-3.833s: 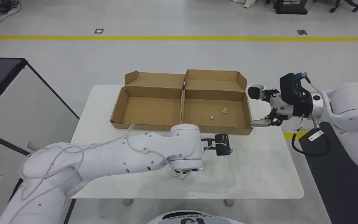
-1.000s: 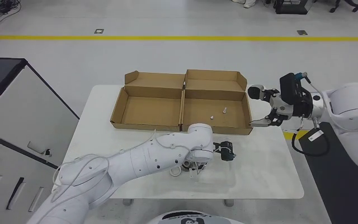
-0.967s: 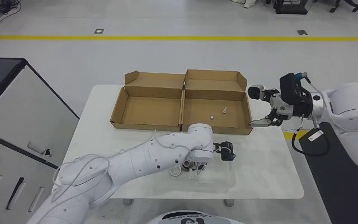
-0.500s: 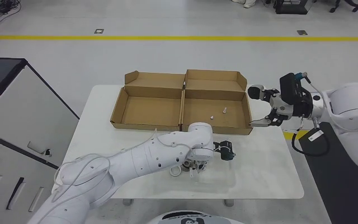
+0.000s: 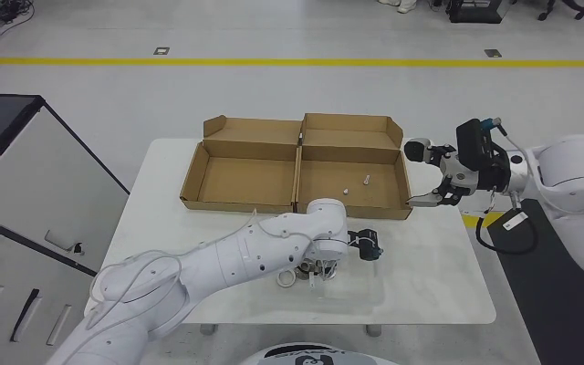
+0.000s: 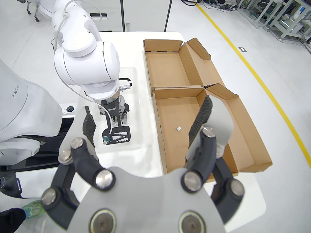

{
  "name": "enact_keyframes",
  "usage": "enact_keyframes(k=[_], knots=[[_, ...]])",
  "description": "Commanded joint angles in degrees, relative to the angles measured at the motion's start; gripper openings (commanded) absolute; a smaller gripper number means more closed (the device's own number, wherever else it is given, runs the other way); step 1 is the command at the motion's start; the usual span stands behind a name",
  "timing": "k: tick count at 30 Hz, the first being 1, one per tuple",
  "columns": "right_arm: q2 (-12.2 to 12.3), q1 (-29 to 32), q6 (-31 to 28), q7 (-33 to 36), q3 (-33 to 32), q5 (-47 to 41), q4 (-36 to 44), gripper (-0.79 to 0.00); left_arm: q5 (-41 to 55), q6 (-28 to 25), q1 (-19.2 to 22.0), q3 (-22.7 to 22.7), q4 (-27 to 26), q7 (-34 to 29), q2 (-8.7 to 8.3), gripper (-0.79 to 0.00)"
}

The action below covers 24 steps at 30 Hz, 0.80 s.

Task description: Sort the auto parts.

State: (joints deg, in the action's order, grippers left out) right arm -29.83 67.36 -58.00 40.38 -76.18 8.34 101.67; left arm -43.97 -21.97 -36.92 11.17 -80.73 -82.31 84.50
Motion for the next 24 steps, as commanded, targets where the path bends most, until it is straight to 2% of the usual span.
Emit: enact_keyframes(k=[1, 5, 6, 7, 8, 18, 24], knots=[[0.00, 0.00, 0.00, 0.00, 0.00, 0.00, 0.00, 0.000, 0.16, -0.05, 0.07, -0.06, 0.05, 0.05, 0.04, -0.529], [0.00, 0.00, 0.00, 0.00, 0.00, 0.00, 0.00, 0.000, 0.38, -0.21, 0.24, -0.27, 0.28, 0.21, 0.10, -0.588], [0.00, 0.00, 0.00, 0.00, 0.00, 0.00, 0.00, 0.000, 0.42, -0.23, 0.28, -0.31, 0.32, 0.23, 0.12, -0.625], [0.00, 0.00, 0.00, 0.00, 0.00, 0.00, 0.00, 0.000, 0.39, -0.21, 0.33, -0.40, 0.36, 0.21, 0.13, -0.745], [0.00, 0.00, 0.00, 0.00, 0.00, 0.00, 0.00, 0.000, 0.40, -0.25, 0.38, -0.49, 0.39, 0.25, 0.14, -0.785], [0.00, 0.00, 0.00, 0.00, 0.00, 0.00, 0.00, 0.000, 0.41, -0.24, 0.99, -0.09, -0.30, 0.24, -0.11, -0.785], [0.00, 0.00, 0.00, 0.00, 0.00, 0.00, 0.00, 0.000, 0.24, 2.04, 1.25, 2.10, -5.50, -2.04, -1.98, -0.785]])
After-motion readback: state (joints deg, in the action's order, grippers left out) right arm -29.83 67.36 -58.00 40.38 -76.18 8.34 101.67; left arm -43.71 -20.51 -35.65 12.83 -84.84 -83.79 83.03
